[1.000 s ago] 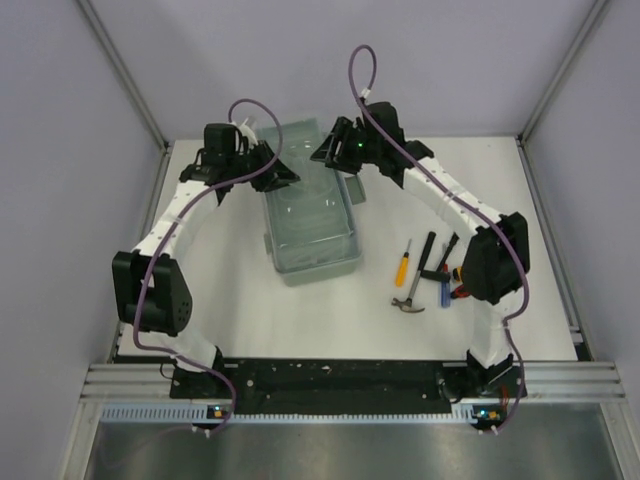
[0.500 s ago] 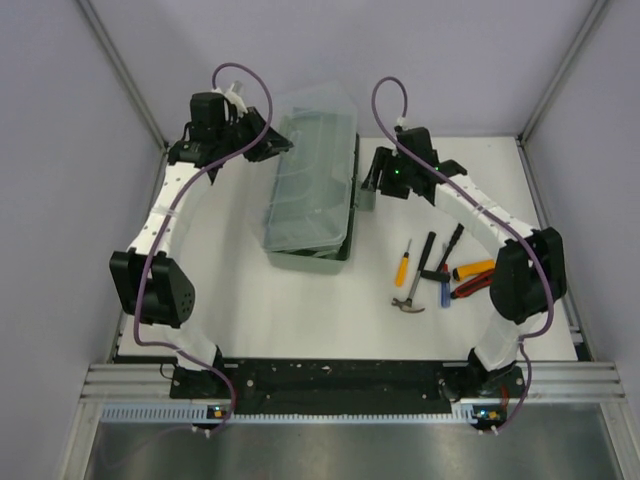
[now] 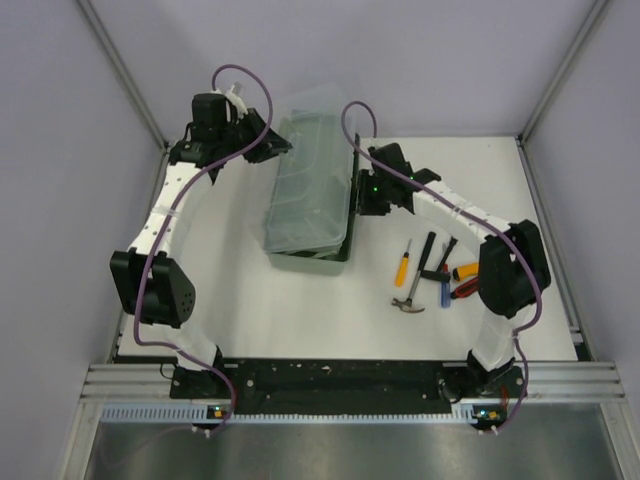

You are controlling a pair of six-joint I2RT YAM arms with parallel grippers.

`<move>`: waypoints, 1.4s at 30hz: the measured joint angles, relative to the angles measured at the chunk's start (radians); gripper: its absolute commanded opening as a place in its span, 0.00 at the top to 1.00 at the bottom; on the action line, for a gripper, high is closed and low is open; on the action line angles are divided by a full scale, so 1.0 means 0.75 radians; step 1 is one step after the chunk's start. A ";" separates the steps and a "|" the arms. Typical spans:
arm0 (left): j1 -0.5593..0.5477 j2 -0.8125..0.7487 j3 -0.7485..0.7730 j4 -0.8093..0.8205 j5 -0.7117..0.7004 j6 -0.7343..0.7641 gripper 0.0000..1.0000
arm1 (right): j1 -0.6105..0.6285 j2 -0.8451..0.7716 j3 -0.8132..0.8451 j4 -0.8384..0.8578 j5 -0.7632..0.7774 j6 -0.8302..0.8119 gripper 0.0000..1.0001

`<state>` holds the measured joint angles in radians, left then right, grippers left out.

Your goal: Pack the tool kit

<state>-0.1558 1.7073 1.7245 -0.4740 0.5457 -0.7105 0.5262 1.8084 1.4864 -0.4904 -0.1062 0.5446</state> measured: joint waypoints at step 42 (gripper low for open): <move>0.467 0.071 -0.299 0.351 0.499 0.147 1.00 | -0.113 -0.082 -0.185 -0.017 0.281 0.161 1.00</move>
<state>0.1944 1.7607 1.5005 -0.2104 0.9203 -0.6003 0.4412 1.7470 1.3479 -0.5034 0.1047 0.6651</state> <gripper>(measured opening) 0.170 0.026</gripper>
